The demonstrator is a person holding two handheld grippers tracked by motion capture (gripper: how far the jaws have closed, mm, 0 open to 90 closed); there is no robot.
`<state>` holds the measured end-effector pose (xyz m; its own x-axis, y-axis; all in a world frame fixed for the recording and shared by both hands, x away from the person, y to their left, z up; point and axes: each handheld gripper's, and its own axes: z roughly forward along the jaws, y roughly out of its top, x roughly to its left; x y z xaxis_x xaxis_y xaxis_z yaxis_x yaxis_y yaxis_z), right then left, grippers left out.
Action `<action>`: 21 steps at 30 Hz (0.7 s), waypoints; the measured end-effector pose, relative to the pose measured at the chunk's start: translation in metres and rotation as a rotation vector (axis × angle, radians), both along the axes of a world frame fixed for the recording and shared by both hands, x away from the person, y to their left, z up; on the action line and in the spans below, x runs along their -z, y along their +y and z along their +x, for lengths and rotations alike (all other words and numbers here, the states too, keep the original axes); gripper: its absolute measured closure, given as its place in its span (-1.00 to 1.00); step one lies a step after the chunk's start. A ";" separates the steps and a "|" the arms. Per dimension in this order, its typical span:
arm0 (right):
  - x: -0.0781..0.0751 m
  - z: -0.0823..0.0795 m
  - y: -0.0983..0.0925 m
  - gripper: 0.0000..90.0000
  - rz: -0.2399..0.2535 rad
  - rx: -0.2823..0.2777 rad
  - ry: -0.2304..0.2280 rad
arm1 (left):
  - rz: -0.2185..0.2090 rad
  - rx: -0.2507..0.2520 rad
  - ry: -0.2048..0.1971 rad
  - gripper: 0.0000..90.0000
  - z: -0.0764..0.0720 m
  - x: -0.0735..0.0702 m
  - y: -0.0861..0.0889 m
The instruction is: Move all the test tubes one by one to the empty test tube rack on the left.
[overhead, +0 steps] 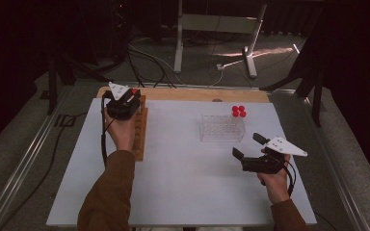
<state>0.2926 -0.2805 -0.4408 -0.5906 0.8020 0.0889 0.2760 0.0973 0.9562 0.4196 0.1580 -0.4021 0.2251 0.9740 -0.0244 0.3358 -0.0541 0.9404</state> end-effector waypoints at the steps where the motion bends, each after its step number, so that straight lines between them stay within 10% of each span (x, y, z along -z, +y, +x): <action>1: 0.000 0.000 0.000 -1.00 -0.002 -0.003 0.000 | -0.001 0.000 0.007 0.58 0.001 0.002 0.000; 21: 0.000 -0.003 -0.004 -1.00 0.002 0.008 -0.001 | 0.008 -0.016 0.178 0.57 0.020 0.029 -0.004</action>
